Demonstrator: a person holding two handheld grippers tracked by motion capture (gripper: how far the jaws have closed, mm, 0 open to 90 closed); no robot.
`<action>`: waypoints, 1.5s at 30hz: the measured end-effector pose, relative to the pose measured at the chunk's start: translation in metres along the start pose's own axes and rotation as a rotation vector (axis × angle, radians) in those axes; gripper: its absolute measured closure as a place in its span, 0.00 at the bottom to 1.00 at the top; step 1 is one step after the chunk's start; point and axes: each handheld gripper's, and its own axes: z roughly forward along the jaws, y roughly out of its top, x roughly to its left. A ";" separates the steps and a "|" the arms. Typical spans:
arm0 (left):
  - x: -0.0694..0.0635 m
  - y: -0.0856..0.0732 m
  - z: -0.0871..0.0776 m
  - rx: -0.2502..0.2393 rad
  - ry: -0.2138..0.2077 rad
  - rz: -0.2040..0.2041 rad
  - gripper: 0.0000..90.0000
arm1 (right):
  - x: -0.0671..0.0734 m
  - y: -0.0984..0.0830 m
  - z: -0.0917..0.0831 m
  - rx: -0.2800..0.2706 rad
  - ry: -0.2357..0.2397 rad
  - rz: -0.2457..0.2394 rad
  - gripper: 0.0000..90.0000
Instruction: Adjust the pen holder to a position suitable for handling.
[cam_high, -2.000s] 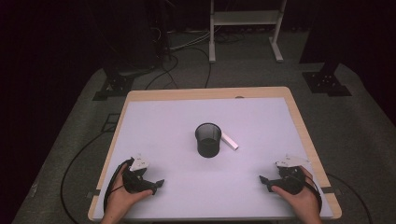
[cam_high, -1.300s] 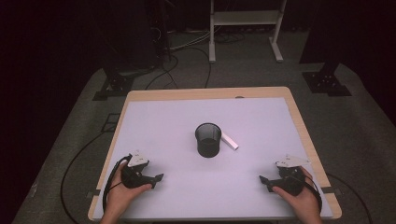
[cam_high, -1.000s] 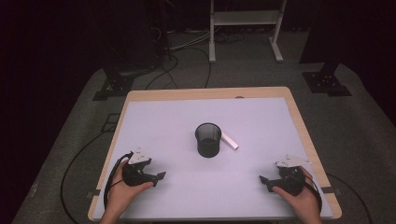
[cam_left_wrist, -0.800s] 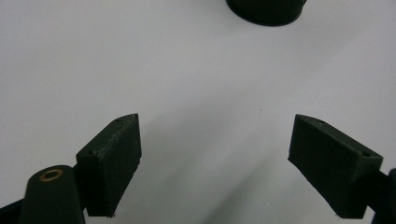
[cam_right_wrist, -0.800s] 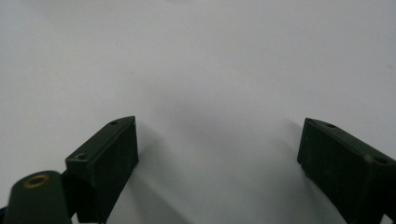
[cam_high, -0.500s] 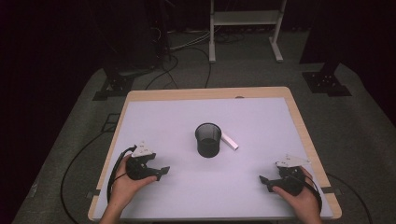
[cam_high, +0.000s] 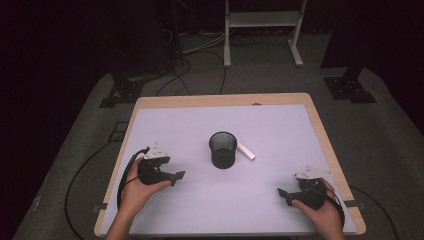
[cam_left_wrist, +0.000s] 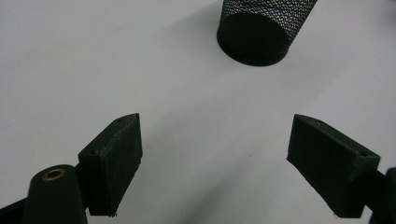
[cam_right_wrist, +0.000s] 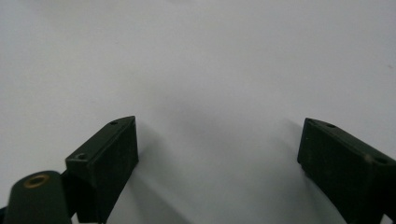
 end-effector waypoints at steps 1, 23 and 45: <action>0.000 0.002 0.000 -0.002 -0.002 -0.001 0.19 | 0.000 0.000 0.000 0.000 0.000 0.000 0.12; -0.005 0.040 0.019 0.004 -0.037 0.013 0.20 | 0.000 0.000 0.000 -0.001 0.000 0.000 0.12; -0.007 0.080 0.029 -0.023 -0.055 0.024 0.26 | 0.000 0.000 0.000 0.000 -0.001 -0.001 0.12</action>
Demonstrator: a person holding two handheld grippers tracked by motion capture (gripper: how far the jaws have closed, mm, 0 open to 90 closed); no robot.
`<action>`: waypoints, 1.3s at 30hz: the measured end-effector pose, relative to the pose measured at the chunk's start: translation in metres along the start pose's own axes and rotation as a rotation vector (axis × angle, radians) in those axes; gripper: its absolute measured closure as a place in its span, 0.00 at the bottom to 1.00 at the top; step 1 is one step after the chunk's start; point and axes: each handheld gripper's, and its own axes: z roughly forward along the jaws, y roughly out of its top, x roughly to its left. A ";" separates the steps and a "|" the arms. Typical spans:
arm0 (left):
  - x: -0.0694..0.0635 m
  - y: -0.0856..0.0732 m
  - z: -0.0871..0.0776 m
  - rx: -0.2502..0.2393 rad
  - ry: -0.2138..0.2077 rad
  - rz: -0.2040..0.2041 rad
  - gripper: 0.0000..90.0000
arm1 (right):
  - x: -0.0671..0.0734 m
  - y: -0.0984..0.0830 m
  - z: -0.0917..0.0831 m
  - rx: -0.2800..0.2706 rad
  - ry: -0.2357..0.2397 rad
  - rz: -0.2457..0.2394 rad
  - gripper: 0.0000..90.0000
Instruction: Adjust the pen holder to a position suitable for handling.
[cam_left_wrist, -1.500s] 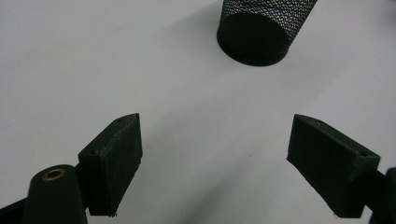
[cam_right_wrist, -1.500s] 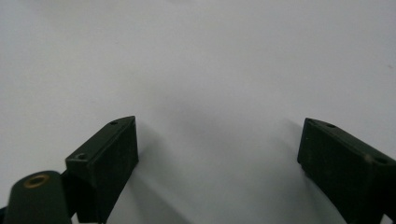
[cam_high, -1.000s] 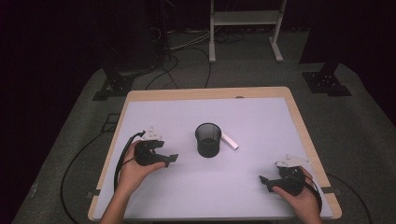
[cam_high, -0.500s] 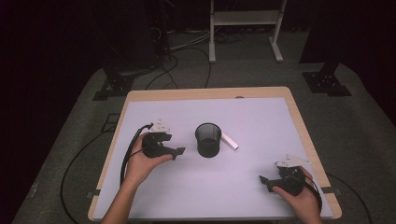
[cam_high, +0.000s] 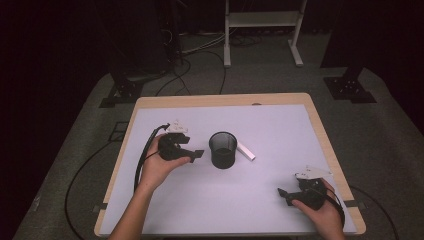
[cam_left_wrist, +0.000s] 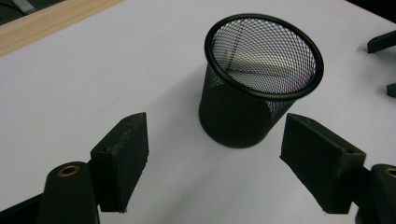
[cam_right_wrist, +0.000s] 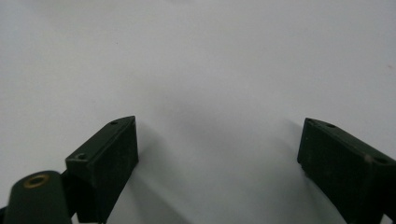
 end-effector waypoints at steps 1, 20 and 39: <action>0.000 0.002 0.001 0.002 0.001 0.002 0.26 | 0.000 0.000 0.000 0.001 0.000 -0.001 0.12; 0.000 0.033 0.025 0.001 -0.003 0.015 0.33 | 0.000 0.000 0.000 -0.002 0.002 0.000 0.12; -0.004 0.048 0.060 0.059 0.006 0.055 0.42 | 0.000 0.000 0.000 -0.002 0.002 0.001 0.12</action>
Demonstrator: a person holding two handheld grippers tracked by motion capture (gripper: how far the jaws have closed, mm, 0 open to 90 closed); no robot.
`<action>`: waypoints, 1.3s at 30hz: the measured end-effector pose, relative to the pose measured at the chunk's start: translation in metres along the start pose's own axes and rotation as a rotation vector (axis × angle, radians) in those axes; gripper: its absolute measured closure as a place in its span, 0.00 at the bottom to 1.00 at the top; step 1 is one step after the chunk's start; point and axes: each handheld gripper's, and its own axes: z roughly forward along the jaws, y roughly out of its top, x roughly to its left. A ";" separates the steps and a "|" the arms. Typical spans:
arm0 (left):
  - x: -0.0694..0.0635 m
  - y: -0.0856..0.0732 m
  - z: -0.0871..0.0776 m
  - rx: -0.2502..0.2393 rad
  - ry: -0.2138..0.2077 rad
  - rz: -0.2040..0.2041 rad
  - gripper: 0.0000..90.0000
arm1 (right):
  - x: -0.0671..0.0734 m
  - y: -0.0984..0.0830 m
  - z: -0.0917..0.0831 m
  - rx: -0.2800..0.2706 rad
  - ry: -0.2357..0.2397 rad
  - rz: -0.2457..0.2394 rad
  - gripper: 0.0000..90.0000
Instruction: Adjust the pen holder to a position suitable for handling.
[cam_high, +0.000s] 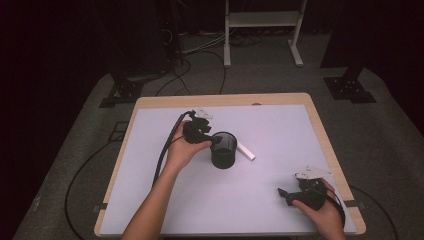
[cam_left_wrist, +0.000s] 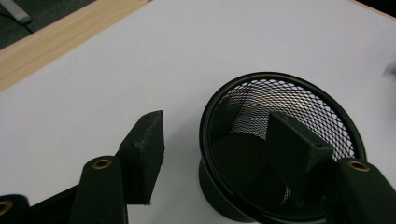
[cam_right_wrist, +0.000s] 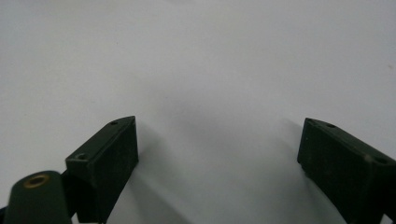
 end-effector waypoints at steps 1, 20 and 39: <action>0.000 0.000 0.002 0.002 0.002 0.002 0.43 | 0.000 0.000 0.000 0.000 0.000 0.000 0.12; 0.000 -0.001 0.031 0.083 0.000 0.022 0.64 | 0.000 0.000 0.000 0.000 0.000 0.000 0.13; 0.000 0.001 0.029 0.108 0.000 0.005 0.89 | 0.000 0.000 0.000 0.000 0.000 0.000 0.12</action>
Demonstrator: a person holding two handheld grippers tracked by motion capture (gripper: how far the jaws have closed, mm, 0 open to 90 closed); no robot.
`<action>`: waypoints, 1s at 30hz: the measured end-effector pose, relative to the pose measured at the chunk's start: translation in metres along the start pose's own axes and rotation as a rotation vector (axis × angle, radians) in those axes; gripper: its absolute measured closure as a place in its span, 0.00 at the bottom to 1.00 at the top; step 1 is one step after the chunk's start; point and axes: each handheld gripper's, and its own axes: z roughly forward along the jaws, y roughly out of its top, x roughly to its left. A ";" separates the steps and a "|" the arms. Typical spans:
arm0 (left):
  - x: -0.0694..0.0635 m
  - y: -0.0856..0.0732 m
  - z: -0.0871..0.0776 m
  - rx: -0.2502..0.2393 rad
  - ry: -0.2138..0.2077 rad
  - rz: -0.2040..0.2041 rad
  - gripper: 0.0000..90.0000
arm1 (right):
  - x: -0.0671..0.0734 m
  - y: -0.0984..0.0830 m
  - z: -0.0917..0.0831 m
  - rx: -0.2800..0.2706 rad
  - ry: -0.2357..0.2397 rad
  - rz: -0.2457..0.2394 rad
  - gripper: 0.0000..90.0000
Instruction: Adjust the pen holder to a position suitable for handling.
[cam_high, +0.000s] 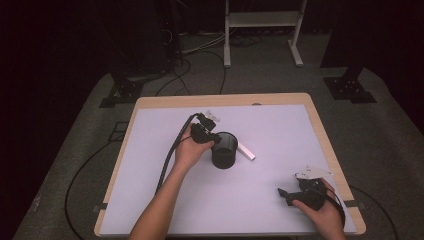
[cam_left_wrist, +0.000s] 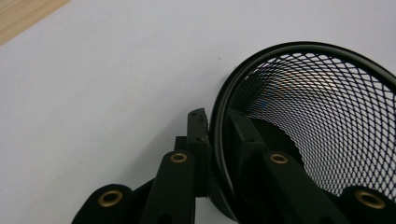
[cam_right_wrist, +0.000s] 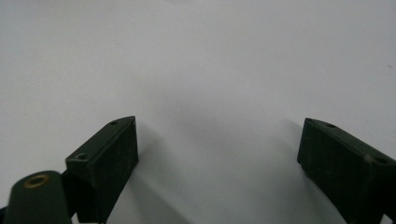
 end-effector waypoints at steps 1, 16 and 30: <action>-0.001 0.001 -0.002 -0.004 -0.007 0.005 0.90 | 0.000 0.000 0.000 0.000 0.000 0.000 0.12; -0.009 0.003 -0.019 -0.024 0.006 0.039 0.91 | 0.000 0.000 0.000 0.000 0.000 0.000 0.13; -0.019 -0.009 -0.043 -0.031 -0.025 0.059 0.91 | 0.000 0.000 0.000 0.000 -0.001 -0.001 0.13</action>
